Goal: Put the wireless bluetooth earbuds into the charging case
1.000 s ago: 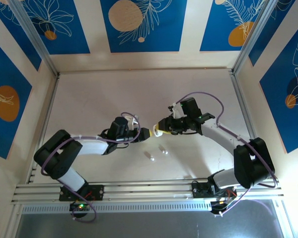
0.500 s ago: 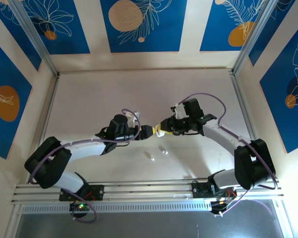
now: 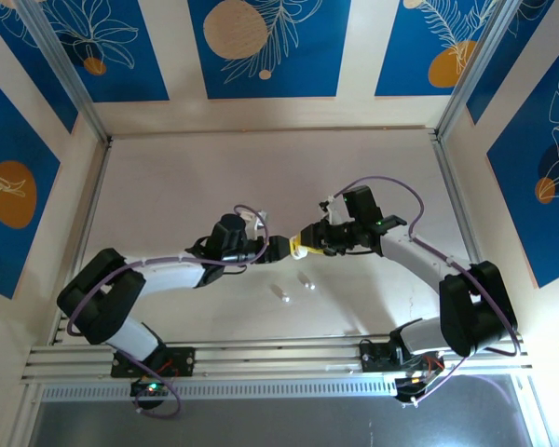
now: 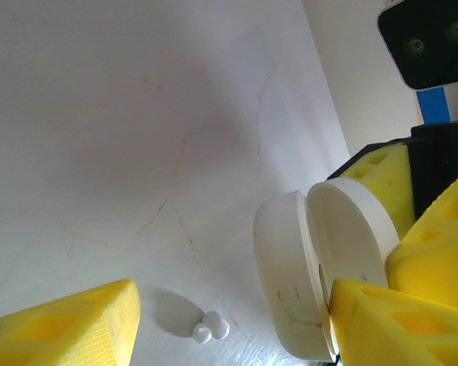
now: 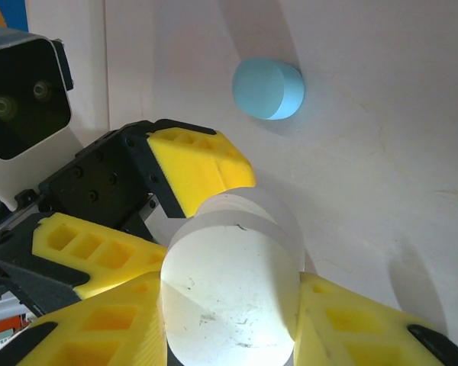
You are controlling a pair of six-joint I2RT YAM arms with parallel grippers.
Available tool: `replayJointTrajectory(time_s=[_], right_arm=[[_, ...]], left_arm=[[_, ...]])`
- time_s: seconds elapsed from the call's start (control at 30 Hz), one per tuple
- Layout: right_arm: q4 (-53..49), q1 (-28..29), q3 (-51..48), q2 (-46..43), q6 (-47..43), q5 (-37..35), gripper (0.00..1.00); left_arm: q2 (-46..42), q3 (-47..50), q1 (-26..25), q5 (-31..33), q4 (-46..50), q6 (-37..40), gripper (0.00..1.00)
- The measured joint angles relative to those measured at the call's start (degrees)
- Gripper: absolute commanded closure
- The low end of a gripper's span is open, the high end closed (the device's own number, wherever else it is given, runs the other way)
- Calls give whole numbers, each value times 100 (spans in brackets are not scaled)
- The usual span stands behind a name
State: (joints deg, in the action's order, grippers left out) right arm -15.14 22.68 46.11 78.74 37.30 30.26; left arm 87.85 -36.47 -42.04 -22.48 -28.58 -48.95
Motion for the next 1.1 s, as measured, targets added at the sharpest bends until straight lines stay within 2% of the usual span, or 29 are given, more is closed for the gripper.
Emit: replayJointTrajectory(time_s=[0.5, 0.73, 0.87, 0.97, 1.1], right_arm=[[63, -50, -70, -140, 57, 133, 62], [221, -212, -210, -85, 79, 289, 62], [420, -297, -236, 136, 79, 407, 62], [603, -352, -267, 417, 103, 518, 62], [901, -363, -280, 822, 197, 658, 62]], left_arm=[[149, 0, -9, 177, 210, 151, 41], [-72, 2, -9, 256, 540, 262, 58], [-378, 4, -9, 289, 678, 306, 74], [-479, 4, -9, 286, 697, 289, 81], [-468, 4, -15, 205, 651, 205, 87]])
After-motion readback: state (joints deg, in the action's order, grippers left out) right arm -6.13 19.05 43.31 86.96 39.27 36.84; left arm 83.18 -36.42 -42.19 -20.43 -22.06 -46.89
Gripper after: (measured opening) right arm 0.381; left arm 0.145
